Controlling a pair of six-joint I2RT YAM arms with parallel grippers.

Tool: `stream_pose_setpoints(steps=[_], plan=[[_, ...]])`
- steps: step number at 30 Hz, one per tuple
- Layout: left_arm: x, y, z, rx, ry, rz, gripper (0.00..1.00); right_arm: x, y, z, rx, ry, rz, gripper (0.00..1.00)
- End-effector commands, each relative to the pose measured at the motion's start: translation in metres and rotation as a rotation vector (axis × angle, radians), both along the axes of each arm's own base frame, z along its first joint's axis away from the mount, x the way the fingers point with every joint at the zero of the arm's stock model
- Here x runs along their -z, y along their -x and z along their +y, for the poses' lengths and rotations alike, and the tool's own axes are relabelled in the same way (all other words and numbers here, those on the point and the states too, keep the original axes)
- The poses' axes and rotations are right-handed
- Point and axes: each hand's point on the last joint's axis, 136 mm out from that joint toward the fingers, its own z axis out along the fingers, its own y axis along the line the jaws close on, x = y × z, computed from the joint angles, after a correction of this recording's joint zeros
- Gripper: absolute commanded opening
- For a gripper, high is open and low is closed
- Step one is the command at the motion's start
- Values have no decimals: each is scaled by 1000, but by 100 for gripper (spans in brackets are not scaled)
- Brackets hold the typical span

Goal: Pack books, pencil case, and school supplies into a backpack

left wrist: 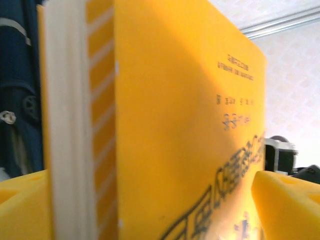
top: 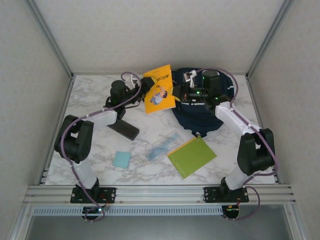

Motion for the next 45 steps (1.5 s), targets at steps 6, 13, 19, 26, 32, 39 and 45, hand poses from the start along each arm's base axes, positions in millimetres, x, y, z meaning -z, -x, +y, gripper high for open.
stream_pose_setpoints(steps=[6, 13, 19, 26, 32, 39, 45], plan=[[-21, 14, -2, 42, 30, -51, 56, 28, -26, -28, 69, 11, 17, 0], [-25, 18, -4, 52, 1, -57, 10, 39, -33, -27, 48, 59, 27, 0], [-16, 12, -2, 5, -50, -38, 0, 35, -36, -34, 91, 146, 37, 42], [0, -18, 32, -300, -98, -6, 0, 71, -12, -34, 264, 259, 226, 99], [-14, -21, 29, -415, -75, -59, 0, 77, 3, 6, 284, 158, 294, 99], [-18, -14, 28, -472, -16, -57, 0, 66, 3, 44, 269, 38, 295, 99], [-9, -11, 28, -469, 71, 1, 0, 78, -5, 49, 287, 8, 322, 99]])
